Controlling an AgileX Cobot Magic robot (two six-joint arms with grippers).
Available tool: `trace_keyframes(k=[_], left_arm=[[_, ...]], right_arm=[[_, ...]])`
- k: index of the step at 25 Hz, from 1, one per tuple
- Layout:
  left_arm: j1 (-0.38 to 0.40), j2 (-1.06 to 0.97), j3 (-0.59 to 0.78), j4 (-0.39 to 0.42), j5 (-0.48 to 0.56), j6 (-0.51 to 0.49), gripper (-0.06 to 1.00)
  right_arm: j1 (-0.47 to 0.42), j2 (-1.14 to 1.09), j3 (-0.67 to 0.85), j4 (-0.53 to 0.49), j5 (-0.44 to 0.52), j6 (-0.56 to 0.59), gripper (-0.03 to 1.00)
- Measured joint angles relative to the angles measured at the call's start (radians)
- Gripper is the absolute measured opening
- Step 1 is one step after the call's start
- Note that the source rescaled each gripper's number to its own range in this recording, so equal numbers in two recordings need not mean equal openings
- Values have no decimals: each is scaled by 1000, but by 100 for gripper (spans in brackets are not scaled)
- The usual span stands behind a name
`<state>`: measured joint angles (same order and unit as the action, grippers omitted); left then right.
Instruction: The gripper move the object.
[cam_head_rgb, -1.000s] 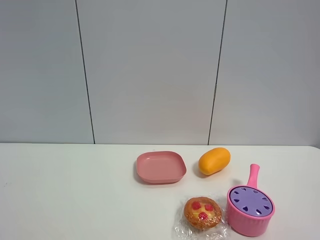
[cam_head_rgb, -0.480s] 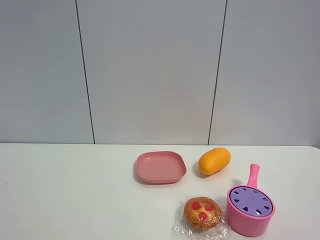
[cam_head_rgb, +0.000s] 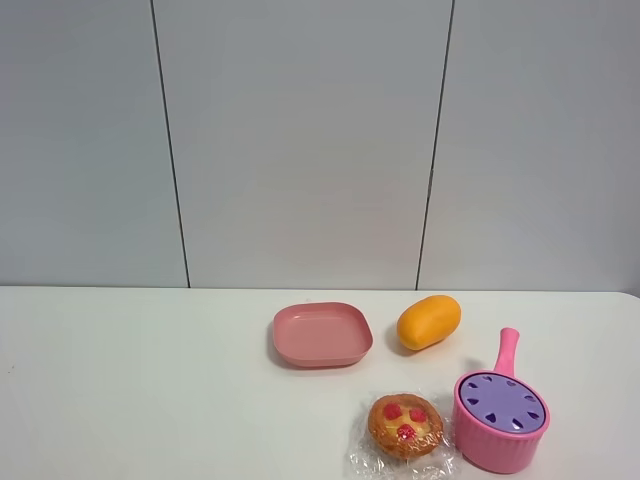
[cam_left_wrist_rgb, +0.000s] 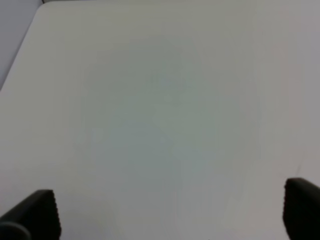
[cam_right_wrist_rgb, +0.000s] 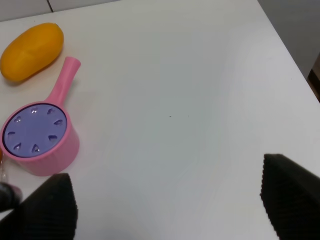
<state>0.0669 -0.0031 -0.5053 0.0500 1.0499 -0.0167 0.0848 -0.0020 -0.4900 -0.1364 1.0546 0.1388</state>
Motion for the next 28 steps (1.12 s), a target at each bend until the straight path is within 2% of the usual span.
trace_keyframes(k=[28], left_arm=[[0,0,0,0,0,-2,91]], right_arm=[[0,0,0,0,0,0,100]])
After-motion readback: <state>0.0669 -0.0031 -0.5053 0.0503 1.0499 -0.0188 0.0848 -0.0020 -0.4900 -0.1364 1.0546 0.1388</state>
